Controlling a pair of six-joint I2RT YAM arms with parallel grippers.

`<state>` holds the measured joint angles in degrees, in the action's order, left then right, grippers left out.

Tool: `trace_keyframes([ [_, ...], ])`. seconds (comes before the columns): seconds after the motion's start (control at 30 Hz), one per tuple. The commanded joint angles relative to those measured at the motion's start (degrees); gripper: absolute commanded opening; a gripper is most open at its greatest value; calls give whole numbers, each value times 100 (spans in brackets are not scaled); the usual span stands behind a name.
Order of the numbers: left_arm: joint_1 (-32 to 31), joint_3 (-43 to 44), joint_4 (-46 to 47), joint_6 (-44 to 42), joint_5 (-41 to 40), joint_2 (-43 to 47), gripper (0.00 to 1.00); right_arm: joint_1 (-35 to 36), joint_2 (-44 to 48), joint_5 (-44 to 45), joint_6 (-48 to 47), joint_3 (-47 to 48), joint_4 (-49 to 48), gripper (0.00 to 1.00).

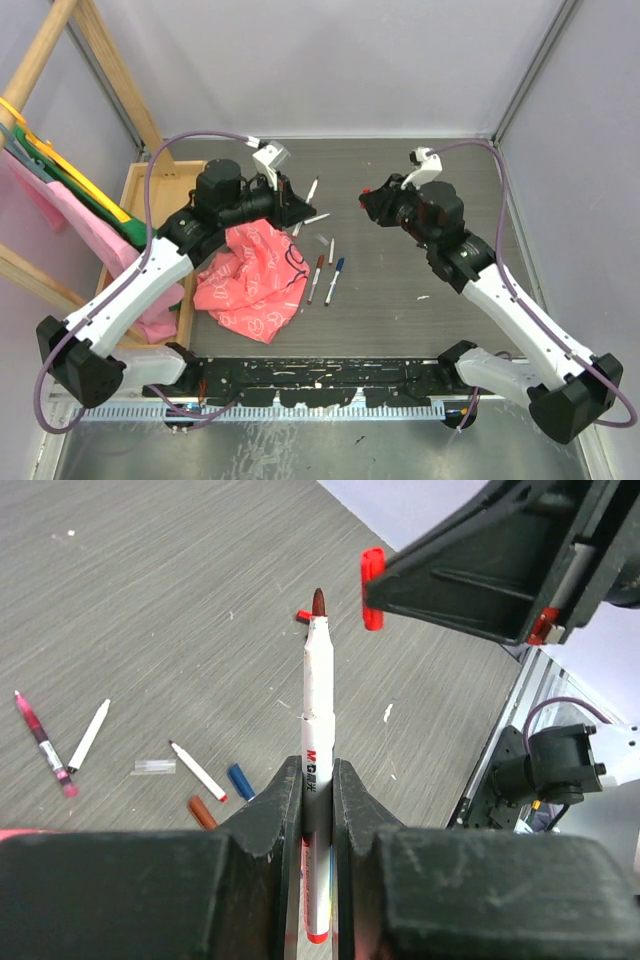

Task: Insert the pens into the pen caps
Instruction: Insert the pen cap onto the pen.

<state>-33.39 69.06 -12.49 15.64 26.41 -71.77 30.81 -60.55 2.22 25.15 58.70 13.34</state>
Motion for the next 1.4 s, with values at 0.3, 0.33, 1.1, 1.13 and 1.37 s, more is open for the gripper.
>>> trace_keyframes([
  [0.3, -920, -78, 107, -697, -320, 422, 0, 22, 837, -267, 1964, -1393, -4012, 0],
  [0.33, -959, -75, 104, -716, -299, 407, 0, 22, 830, -322, 1972, -1428, -4178, 0],
  [1.1, -1051, -60, 98, -748, -207, 348, 0, 39, 475, -1410, 2420, -1899, -6306, 0],
  [1.13, -1055, -67, 98, -752, -213, 348, 0, 40, 450, -1430, 2430, -1891, -6304, 0],
  [1.37, -1051, -76, 98, -763, -228, 365, 0, 48, 358, -1514, 2441, -1884, -6297, 0],
])
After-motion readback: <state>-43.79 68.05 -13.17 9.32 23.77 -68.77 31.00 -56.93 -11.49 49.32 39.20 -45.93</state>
